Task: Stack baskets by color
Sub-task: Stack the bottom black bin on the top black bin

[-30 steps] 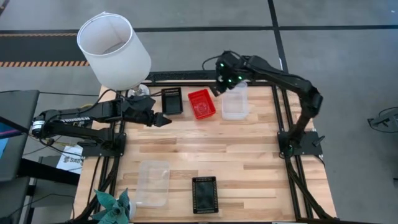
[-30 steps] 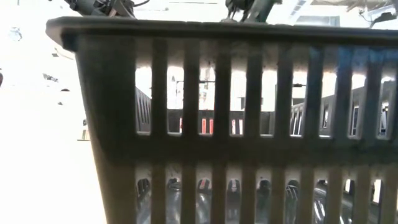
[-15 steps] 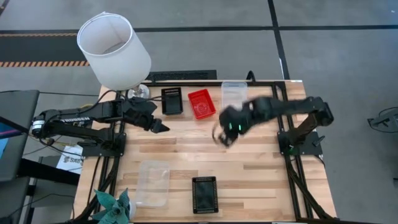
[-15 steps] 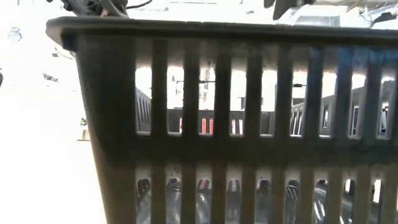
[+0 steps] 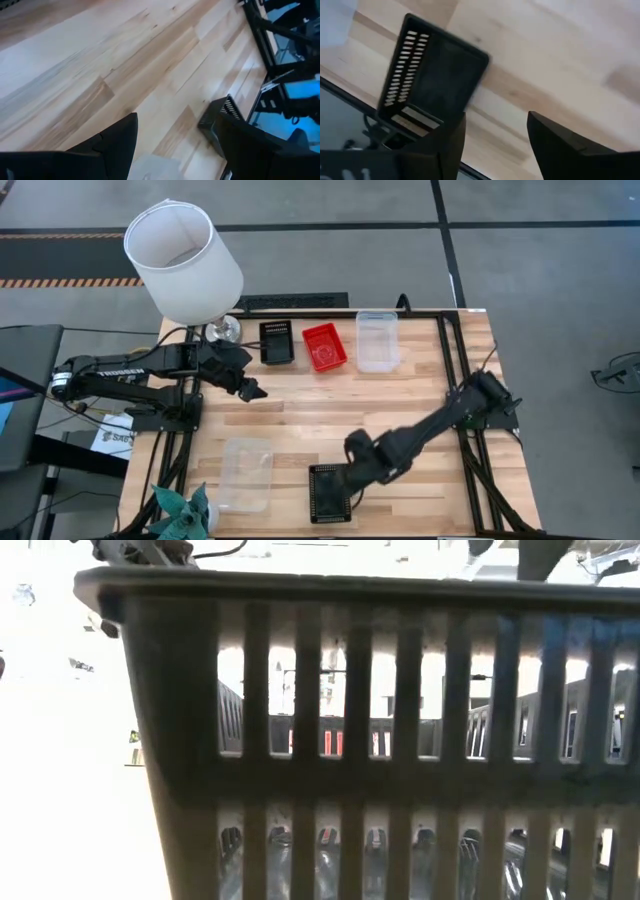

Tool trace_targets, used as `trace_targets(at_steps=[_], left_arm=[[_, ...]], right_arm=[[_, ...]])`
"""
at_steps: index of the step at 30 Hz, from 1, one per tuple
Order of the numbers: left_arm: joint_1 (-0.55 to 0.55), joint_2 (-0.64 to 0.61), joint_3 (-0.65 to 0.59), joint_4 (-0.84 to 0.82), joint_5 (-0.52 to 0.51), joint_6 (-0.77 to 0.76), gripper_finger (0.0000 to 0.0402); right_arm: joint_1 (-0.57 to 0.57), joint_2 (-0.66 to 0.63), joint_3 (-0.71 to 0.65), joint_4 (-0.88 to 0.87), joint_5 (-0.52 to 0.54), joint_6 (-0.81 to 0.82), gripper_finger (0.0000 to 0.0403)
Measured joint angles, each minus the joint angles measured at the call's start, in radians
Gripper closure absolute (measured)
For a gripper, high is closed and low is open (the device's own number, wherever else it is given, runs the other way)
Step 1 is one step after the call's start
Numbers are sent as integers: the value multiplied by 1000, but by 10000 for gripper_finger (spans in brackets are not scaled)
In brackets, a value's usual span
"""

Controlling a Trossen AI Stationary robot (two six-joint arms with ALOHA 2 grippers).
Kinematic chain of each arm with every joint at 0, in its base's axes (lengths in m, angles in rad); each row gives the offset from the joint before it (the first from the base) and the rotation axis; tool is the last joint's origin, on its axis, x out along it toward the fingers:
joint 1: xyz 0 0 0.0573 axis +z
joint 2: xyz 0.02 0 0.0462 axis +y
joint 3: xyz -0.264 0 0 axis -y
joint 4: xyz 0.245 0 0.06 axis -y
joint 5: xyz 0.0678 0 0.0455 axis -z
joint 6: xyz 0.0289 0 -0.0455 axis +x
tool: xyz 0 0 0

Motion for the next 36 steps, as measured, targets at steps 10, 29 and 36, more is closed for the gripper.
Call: trace_targets(at_steps=[10,29,36], left_arm=[[0,0,0,-64,-2,31,150],[0,0,0,-122,-18,103,150],[0,0,0,-144,-48,134,150]], right_arm=[[76,135,-1,179,6,228,167],[33,246,-1,342,-3,175,374],[-13,246,-1,336,-16,118,374]])
